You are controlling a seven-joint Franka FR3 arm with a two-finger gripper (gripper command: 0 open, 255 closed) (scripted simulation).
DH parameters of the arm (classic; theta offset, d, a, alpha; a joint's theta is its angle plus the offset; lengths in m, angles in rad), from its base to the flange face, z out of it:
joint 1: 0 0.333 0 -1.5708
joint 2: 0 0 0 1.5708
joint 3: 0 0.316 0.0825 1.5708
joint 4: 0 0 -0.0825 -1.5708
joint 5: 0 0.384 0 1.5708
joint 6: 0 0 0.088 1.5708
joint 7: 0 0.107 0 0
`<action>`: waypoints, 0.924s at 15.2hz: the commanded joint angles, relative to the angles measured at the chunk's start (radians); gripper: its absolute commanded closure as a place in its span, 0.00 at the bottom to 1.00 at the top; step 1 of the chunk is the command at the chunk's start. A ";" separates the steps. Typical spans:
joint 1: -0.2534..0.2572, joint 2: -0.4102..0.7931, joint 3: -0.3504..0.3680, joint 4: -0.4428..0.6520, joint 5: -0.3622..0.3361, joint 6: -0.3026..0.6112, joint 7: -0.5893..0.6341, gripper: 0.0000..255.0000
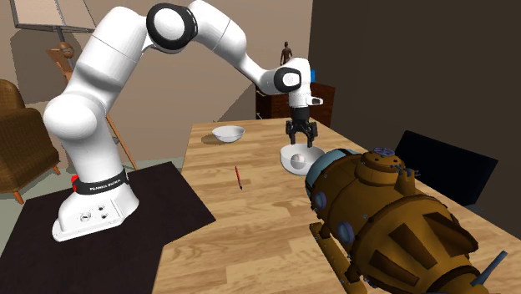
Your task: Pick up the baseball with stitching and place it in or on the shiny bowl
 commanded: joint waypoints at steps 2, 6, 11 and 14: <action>0.000 0.000 0.000 0.000 0.000 0.000 0.000 0.00; 0.013 -0.059 0.001 0.035 -0.001 -0.095 0.000 0.00; 0.013 -0.059 0.001 0.035 -0.001 -0.095 0.000 0.00; 0.013 -0.059 0.001 0.035 -0.001 -0.095 0.000 0.00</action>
